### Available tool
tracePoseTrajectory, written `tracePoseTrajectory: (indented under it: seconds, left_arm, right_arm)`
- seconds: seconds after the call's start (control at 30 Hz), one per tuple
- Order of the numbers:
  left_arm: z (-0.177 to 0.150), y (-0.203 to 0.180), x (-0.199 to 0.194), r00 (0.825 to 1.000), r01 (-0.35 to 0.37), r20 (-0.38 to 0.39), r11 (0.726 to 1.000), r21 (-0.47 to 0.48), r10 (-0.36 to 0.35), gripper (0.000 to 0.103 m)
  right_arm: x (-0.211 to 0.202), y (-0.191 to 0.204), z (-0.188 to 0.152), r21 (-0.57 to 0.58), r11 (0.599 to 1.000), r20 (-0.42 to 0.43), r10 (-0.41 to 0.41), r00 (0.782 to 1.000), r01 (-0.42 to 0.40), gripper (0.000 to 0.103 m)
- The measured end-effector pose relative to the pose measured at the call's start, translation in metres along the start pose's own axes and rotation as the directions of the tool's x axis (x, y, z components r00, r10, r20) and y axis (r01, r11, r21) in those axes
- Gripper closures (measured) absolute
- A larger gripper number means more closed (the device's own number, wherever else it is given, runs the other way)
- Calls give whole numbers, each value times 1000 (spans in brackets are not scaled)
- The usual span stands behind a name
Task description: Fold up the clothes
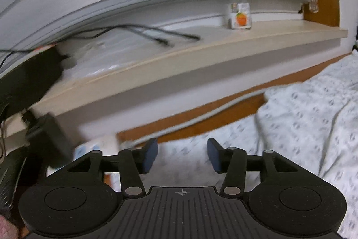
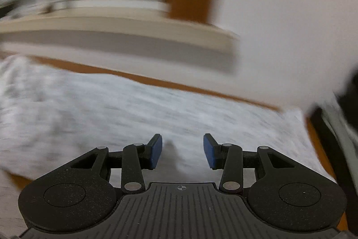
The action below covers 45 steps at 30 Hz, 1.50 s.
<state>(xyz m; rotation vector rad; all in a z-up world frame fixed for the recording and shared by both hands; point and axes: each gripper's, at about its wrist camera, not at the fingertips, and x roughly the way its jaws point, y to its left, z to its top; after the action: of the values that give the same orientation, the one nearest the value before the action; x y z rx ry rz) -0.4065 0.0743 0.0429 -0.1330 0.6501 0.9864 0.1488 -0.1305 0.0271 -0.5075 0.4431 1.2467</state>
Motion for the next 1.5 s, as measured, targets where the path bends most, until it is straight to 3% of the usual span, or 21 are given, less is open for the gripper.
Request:
tracePoseTrajectory:
  seconds: [0.07,0.2,0.27,0.33,0.37,0.5,0.57,0.63,0.67,0.77,0.87,0.9,0.93,1.0,1.07,1.13,1.3,1.37,1.5]
  left_arm:
    - [-5,2,3,1000,7,-30,1000,9,-7,46]
    - [-13,3,15,997,15,-82,1000,10,-14,46]
    - [-15,9,16,996,31,-81,999,-37,-34,50]
    - [-18,12,15,996,43,-72,997,-69,-48,91]
    - [-19,11,14,996,48,-65,996,-77,-53,97]
    - [-17,9,0,998,-62,-7,995,-72,62,100]
    - [-11,27,-12,990,-135,26,978,-158,141,100]
    - [-8,43,-17,984,-172,15,963,-209,179,99]
    - [-9,45,-12,982,-186,-21,964,-192,185,98]
    - [-18,46,-5,977,-208,-76,960,-187,197,84]
    - [-19,39,-12,976,-217,-55,954,-205,211,76]
    - [-20,37,-14,975,-220,-48,952,-211,215,68]
    - [-18,32,-15,978,-207,-31,956,-207,205,59]
    - [-9,16,-14,986,-166,-5,968,-191,168,56]
    - [5,-4,-6,996,-90,6,983,-159,92,54]
    - [15,-30,3,1000,-16,20,991,-134,19,36]
    - [17,-74,29,994,108,-2,987,-118,-109,35]
    - [13,-85,36,991,130,-13,985,-117,-133,34]
    - [7,-84,38,988,148,-14,981,-125,-151,32]
  right_arm:
    - [10,-24,-6,49,999,-34,-22,999,24,60]
    - [12,-54,-14,144,990,-14,-3,1000,5,57]
    - [12,-55,-15,153,988,-13,6,1000,-4,57]
    - [13,-53,-15,142,990,-14,5,1000,-3,56]
    - [13,-54,-16,142,990,-14,6,1000,-4,56]
    - [13,-54,-14,153,988,-14,15,1000,-13,55]
    - [13,-54,-13,152,988,-14,14,1000,-12,55]
    - [13,-54,-14,151,988,-14,13,1000,-11,55]
    - [12,-53,-13,152,988,-14,13,1000,-11,55]
    - [12,-54,-14,154,988,-13,15,1000,-12,55]
    - [12,-54,-14,159,987,-12,18,1000,-16,55]
    - [12,-54,-14,163,986,-10,22,1000,-20,55]
    - [11,-55,-14,164,986,-10,32,999,-30,55]
    - [9,-62,-12,173,984,-10,47,999,-45,55]
    - [4,-76,-10,200,980,14,7,1000,-10,55]
    - [5,-93,-10,239,971,23,-9,1000,3,55]
    - [19,-129,-23,275,955,-40,-101,994,108,57]
    - [17,-144,-30,324,938,-12,-124,992,121,57]
    - [14,-161,-32,338,940,32,-59,998,45,57]
